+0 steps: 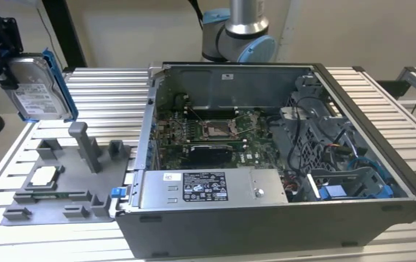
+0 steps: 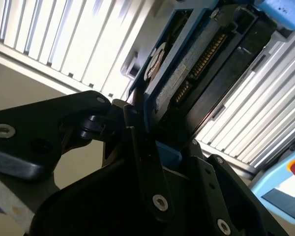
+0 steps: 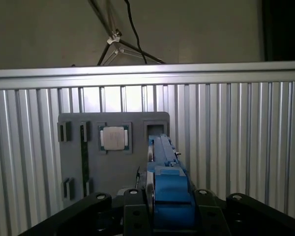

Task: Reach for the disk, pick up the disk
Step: 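Pick up the disk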

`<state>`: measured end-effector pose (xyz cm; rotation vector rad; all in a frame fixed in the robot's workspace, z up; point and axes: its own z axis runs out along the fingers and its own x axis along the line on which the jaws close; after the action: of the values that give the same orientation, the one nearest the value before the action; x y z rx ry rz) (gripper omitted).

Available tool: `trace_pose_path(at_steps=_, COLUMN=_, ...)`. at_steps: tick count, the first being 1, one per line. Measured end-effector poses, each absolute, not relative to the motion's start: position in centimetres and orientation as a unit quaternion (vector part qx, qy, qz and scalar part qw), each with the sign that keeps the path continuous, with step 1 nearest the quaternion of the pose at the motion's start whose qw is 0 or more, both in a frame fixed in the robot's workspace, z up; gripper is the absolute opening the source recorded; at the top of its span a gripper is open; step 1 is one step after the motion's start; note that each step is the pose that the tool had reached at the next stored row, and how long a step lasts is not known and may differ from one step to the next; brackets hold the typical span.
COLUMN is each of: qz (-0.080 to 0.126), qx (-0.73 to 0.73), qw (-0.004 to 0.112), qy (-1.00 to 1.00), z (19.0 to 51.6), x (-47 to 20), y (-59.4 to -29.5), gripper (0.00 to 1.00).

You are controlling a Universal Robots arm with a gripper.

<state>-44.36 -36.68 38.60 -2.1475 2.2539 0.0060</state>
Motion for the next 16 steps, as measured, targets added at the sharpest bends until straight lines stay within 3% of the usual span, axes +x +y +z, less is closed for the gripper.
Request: trace_pose_path(at_steps=16, qz=0.002, qx=-0.69, qw=0.014, qy=0.724, z=40.4, x=-44.4, y=-36.7, gripper=0.0)
